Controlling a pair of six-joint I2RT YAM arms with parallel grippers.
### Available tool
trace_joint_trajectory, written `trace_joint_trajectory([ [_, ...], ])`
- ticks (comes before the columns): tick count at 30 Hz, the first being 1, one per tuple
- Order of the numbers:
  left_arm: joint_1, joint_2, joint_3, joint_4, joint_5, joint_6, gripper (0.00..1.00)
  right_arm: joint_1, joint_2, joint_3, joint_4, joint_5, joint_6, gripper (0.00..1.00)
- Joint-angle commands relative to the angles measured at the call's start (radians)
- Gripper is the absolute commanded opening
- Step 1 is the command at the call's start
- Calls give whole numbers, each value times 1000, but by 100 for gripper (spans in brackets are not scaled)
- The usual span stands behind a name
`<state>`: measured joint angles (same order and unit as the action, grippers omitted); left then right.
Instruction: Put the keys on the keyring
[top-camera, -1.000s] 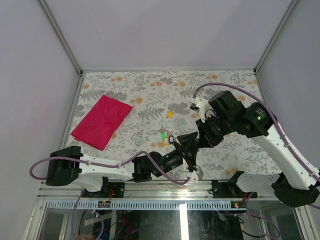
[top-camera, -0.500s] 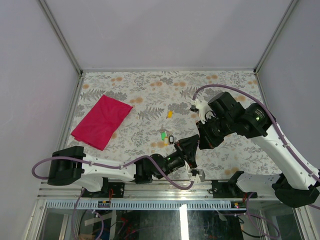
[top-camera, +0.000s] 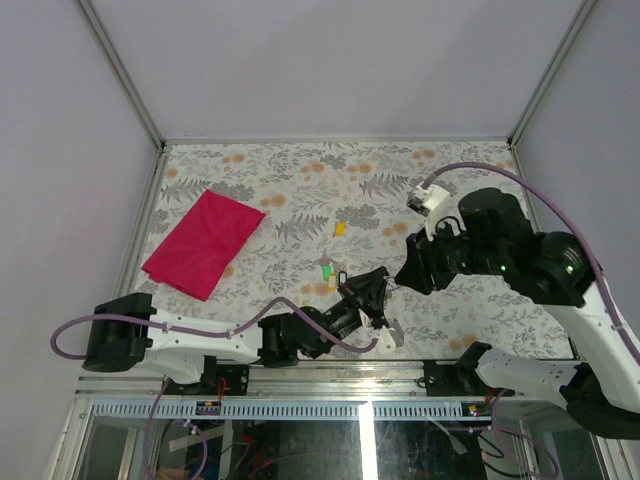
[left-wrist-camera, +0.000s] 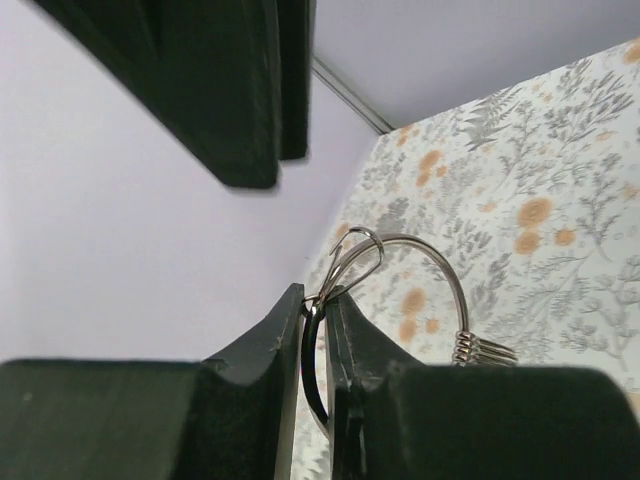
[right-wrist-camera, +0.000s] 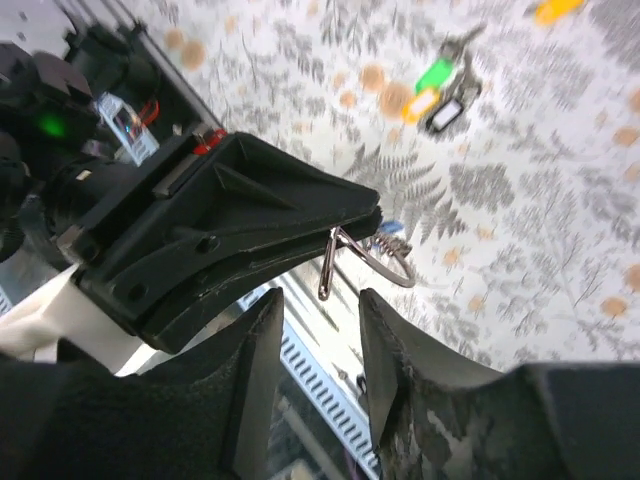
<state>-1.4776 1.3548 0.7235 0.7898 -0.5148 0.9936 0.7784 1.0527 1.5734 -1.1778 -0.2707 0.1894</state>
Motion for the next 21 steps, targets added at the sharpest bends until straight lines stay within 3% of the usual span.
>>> trace_joint_trajectory([
  [1,-6,-66,38,-52,-71,-222,0,2,-111,-25,179,67,25,44],
  [13,-5,-110,234,-566,-160,-807,0,2,-295,-201,413,133,70,49],
  [21,-7,-85,248,-569,-237,-906,0,1,-265,-216,438,110,181,50],
])
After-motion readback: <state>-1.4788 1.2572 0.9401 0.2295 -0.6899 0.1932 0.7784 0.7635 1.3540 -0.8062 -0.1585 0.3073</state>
